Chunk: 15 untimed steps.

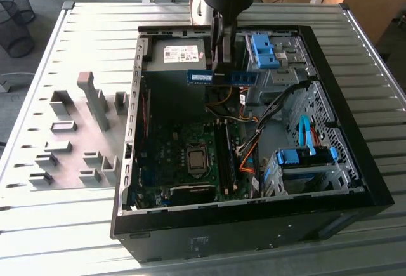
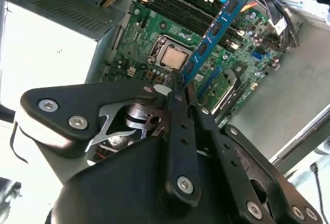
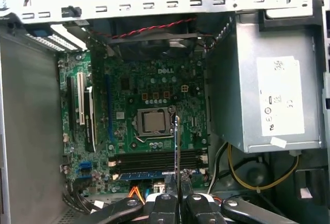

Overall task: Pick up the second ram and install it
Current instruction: 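Insert the second ram into the second slot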

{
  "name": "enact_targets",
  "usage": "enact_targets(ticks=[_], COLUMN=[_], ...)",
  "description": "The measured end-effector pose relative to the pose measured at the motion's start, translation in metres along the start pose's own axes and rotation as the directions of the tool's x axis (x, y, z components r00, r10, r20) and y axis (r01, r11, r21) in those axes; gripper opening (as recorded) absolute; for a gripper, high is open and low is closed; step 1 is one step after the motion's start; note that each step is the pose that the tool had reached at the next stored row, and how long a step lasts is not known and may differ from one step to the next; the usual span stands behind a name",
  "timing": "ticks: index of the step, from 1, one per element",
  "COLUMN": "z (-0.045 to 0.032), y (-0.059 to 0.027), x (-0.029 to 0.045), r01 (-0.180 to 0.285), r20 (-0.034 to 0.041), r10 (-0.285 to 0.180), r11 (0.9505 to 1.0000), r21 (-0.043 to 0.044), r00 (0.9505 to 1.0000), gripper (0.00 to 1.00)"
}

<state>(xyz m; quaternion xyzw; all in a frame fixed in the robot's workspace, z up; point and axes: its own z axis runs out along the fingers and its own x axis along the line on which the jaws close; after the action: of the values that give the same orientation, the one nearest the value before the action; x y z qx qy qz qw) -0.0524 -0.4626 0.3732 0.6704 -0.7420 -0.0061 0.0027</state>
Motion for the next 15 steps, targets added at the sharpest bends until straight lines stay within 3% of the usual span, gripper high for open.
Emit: enact_targets(ticks=[4,7,11,15], z=[0.0008,0.0013,0.0017,0.0021], y=[0.0000,0.0000,0.0000,0.0000], x=[0.0000,0.0000,0.0000,0.0000], r01=[-0.069,-0.124,-0.188,-0.251], r20=[0.0007,0.0012,0.0016,0.0024], r10=[0.069,0.124,0.188,0.251], r11=[0.9976,0.9922,0.9822,0.9680], r21=[0.0003,0.0005,0.0008,0.0009], r00=[0.9976,0.9922,0.9822,0.9680], gripper=[0.14,0.14,0.14,0.14])
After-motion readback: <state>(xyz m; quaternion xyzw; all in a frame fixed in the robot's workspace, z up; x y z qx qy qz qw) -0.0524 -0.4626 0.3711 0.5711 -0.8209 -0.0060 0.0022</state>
